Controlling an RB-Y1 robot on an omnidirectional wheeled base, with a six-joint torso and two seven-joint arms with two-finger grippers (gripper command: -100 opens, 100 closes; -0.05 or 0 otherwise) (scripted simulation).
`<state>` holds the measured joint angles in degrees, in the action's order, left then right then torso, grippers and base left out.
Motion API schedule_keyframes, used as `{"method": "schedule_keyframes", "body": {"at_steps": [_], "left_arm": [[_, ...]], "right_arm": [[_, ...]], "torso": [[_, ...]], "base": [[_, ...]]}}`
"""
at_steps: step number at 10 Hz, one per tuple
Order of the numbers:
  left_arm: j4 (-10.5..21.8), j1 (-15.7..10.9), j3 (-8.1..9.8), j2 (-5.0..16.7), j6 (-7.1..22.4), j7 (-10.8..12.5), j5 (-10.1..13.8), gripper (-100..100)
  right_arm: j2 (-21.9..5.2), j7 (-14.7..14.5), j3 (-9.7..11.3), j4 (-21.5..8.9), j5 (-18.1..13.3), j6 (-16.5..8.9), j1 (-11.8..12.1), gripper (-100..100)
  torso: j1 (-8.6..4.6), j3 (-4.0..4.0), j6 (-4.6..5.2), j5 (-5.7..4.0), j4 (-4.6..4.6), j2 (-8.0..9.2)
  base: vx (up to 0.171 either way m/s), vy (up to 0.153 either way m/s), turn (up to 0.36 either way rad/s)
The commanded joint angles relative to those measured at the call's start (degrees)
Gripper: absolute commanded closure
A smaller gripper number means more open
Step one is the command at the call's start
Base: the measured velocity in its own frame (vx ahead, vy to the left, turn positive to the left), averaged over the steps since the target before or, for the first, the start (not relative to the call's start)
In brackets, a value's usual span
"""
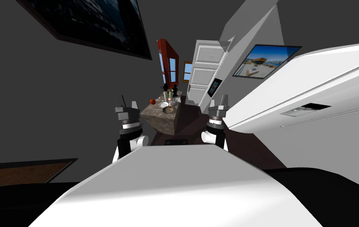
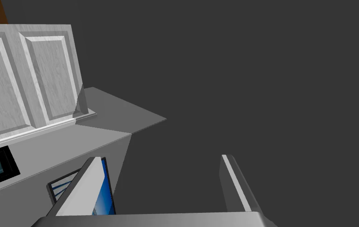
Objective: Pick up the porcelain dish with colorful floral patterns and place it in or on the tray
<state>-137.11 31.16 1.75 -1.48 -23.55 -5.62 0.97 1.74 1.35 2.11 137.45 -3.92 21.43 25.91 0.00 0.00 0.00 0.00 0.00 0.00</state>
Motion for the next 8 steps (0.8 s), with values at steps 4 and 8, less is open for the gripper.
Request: {"method": "schedule_keyframes", "body": {"at_steps": [4, 8], "left_arm": [[1.46, -2.41, 0.10, 6.97, 3.88, -0.14, 0.19, -100], [3.67, -5.52, 0.23, 10.04, 9.00, -0.28, 0.40, -100]], "right_arm": [[0.00, 0.00, 0.00, 0.00, 0.00, 0.00, 0.00, 0], [0.01, 0.00, 0.01, 0.00, 0.00, 0.00, -0.01, 0]], "torso": [[-0.10, 0.06, 0.01, -0.02, 0.02, 0.10], [-0.21, 0.12, 0.01, -0.05, 0.05, 0.22]], "base": [[-0.028, -0.025, -0.024], [-0.054, -0.047, -0.032]]}}
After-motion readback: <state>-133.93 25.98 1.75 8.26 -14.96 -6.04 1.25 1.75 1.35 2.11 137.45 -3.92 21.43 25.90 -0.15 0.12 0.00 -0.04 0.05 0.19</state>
